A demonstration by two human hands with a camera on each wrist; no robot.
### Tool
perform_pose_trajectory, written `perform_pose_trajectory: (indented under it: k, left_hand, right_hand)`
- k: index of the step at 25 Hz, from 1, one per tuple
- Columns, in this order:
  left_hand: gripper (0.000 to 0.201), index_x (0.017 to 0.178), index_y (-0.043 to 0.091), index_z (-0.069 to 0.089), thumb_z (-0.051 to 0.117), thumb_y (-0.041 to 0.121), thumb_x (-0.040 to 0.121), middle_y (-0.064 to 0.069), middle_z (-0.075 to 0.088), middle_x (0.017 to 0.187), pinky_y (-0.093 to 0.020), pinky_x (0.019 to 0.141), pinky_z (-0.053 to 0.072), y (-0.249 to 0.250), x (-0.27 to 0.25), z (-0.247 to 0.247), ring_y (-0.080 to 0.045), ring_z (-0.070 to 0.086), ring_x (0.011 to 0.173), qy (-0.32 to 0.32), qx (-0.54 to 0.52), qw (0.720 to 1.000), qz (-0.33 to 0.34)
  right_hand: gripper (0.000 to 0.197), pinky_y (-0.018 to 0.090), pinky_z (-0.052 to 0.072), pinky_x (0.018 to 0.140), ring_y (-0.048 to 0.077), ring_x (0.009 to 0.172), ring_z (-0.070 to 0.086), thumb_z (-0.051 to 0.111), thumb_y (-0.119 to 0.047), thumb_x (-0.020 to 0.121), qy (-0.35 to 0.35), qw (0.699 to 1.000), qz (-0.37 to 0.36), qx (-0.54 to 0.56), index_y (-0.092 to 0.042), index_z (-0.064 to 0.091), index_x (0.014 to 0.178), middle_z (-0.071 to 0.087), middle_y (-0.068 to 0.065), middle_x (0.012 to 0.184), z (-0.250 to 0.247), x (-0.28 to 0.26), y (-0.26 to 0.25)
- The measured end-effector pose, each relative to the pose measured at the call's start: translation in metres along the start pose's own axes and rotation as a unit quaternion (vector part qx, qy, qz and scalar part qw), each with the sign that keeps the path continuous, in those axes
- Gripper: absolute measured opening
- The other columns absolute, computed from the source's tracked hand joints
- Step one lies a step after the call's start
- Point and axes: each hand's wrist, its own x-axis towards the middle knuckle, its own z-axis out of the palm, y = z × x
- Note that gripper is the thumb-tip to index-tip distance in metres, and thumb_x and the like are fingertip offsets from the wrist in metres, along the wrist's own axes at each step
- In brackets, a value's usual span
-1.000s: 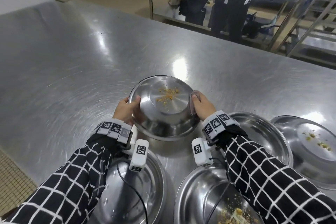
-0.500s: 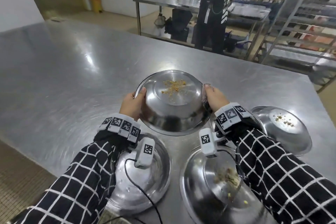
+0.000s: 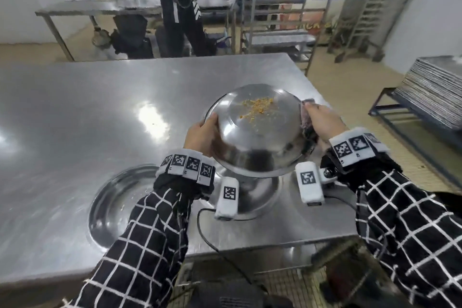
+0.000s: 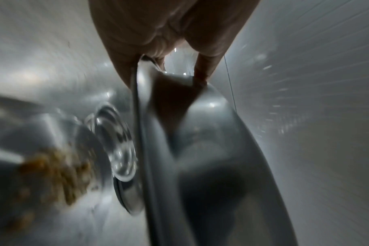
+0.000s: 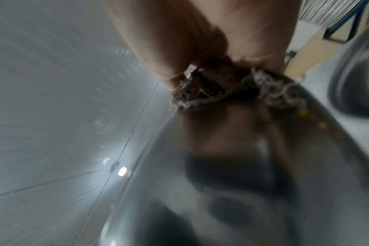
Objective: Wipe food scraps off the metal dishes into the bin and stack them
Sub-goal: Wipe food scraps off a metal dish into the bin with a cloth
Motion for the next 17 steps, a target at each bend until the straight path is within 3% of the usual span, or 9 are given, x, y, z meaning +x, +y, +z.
perform_pose_trajectory:
  k: [1, 3, 6, 7, 9, 11, 13, 17]
  left_hand:
    - [0.051, 0.084, 0.012, 0.071, 0.07, 0.057, 0.06, -0.012, 0.073, 0.092, -0.046, 0.089, 0.054, -0.003, -0.002, 0.024, -0.029, 0.069, 0.09, -0.03, 0.003, 1.0, 0.005]
    - [0.056, 0.085, 0.012, 0.068, 0.066, 0.061, 0.058, -0.009, 0.072, 0.095, -0.044, 0.091, 0.052, -0.004, -0.012, 0.074, -0.031, 0.067, 0.096, -0.094, 0.038, 0.995, -0.001]
    - [0.036, 0.092, 0.019, 0.062, 0.054, 0.053, 0.087, 0.001, 0.066, 0.084, -0.026, 0.079, 0.049, -0.008, -0.027, 0.143, -0.014, 0.063, 0.081, -0.166, 0.119, 0.979, 0.025]
    - [0.036, 0.09, 0.018, 0.063, 0.054, 0.053, 0.087, 0.001, 0.067, 0.082, -0.026, 0.081, 0.049, -0.013, -0.03, 0.163, -0.012, 0.064, 0.079, -0.182, 0.13, 0.974, 0.027]
    - [0.047, 0.086, 0.01, 0.067, 0.06, 0.056, 0.081, -0.006, 0.07, 0.08, -0.034, 0.084, 0.052, -0.025, -0.038, 0.215, -0.021, 0.067, 0.08, -0.214, 0.115, 0.97, -0.004]
    - [0.051, 0.092, 0.004, 0.066, 0.059, 0.054, 0.086, -0.007, 0.068, 0.077, -0.033, 0.077, 0.053, -0.038, -0.05, 0.268, -0.024, 0.066, 0.078, -0.235, 0.127, 0.964, -0.017]
    - [0.058, 0.105, 0.0, 0.065, 0.056, 0.055, 0.087, -0.009, 0.068, 0.083, -0.033, 0.076, 0.053, -0.049, -0.059, 0.318, -0.025, 0.065, 0.082, -0.257, 0.145, 0.955, -0.035]
    - [0.058, 0.103, 0.001, 0.065, 0.05, 0.056, 0.09, -0.013, 0.069, 0.093, -0.024, 0.061, 0.047, -0.069, -0.077, 0.407, -0.026, 0.066, 0.087, -0.286, 0.196, 0.938, -0.029]
  right_hand:
    - [0.039, 0.032, 0.035, 0.096, 0.023, 0.107, 0.051, 0.039, -0.038, 0.1, 0.03, 0.999, 0.016, -0.004, -0.007, 0.062, 0.109, 0.054, 0.017, 0.106, -0.024, -0.006, 0.014]
    - [0.046, 0.035, 0.034, 0.101, 0.031, 0.121, 0.049, 0.039, -0.038, 0.1, 0.095, 0.995, 0.039, 0.02, -0.003, 0.057, 0.124, 0.054, 0.021, 0.126, -0.067, -0.014, 0.048]
    - [0.041, 0.036, 0.037, 0.099, 0.032, 0.118, 0.051, 0.041, -0.038, 0.098, 0.169, 0.983, 0.052, 0.05, -0.007, 0.061, 0.116, 0.057, 0.016, 0.124, -0.121, -0.025, 0.093]
    - [0.039, 0.038, 0.039, 0.1, 0.032, 0.115, 0.053, 0.042, -0.04, 0.096, 0.186, 0.979, 0.063, 0.061, -0.009, 0.061, 0.111, 0.059, 0.016, 0.123, -0.135, -0.027, 0.107]
    - [0.034, 0.047, 0.042, 0.101, 0.031, 0.11, 0.057, 0.044, -0.046, 0.085, 0.224, 0.966, 0.084, 0.1, -0.02, 0.059, 0.101, 0.062, 0.015, 0.119, -0.171, -0.03, 0.141]
    - [0.027, 0.05, 0.042, 0.101, 0.031, 0.11, 0.058, 0.044, -0.045, 0.082, 0.26, 0.952, 0.1, 0.124, -0.026, 0.058, 0.094, 0.064, 0.01, 0.114, -0.209, -0.028, 0.178]
    - [0.019, 0.049, 0.042, 0.101, 0.03, 0.11, 0.058, 0.045, -0.039, 0.089, 0.282, 0.942, 0.124, 0.134, -0.026, 0.058, 0.095, 0.064, 0.008, 0.112, -0.246, -0.026, 0.209]
    - [0.026, 0.052, 0.044, 0.098, 0.031, 0.105, 0.06, 0.043, -0.049, 0.081, 0.305, 0.933, 0.147, 0.119, -0.028, 0.057, 0.082, 0.065, 0.007, 0.106, -0.313, -0.015, 0.267]
